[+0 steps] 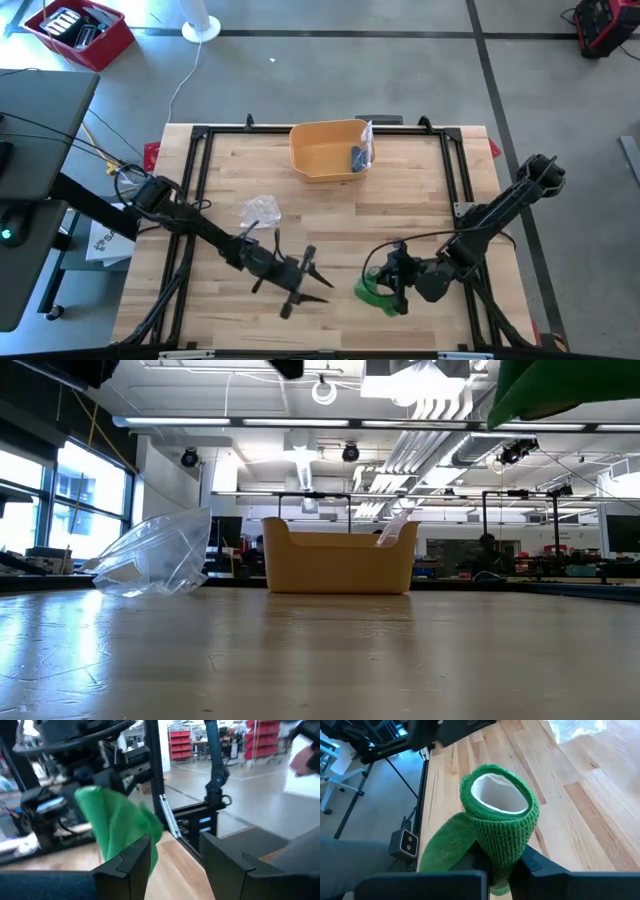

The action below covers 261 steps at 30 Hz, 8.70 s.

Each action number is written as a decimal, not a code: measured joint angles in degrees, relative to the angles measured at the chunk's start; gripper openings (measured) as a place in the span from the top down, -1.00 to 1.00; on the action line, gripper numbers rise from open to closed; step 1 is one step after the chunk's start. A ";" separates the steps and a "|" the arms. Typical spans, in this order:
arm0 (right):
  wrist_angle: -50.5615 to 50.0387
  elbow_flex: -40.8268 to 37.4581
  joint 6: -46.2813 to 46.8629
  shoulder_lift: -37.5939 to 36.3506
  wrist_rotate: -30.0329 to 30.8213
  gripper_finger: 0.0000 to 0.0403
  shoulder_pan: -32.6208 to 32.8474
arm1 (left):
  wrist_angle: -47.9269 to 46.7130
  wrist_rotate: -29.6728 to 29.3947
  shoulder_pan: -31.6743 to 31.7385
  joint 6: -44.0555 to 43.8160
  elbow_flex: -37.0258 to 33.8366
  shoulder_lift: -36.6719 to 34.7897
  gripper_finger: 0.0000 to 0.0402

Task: Roll bandage
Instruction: Roll the green bandage

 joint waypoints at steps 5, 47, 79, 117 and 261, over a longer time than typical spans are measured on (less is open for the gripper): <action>-0.38 0.00 -0.05 0.02 0.00 0.89 -0.83 | -0.86 -2.77 -0.70 7.12 8.04 6.10 0.20; -5.32 -3.94 12.46 0.04 0.90 0.89 -2.28 | -10.37 -4.51 -3.62 9.71 31.98 21.83 0.97; -21.59 14.46 -0.31 0.02 27.44 0.89 -1.03 | -76.02 -29.20 -7.48 -2.83 31.90 9.76 0.76; -31.88 12.94 11.55 0.04 20.41 0.89 -1.82 | -38.05 -15.44 1.73 33.29 31.96 12.75 0.06; -53.14 22.72 20.95 27.95 -16.71 0.82 -14.47 | -50.18 -35.86 -13.29 -18.91 3.31 -7.11 0.14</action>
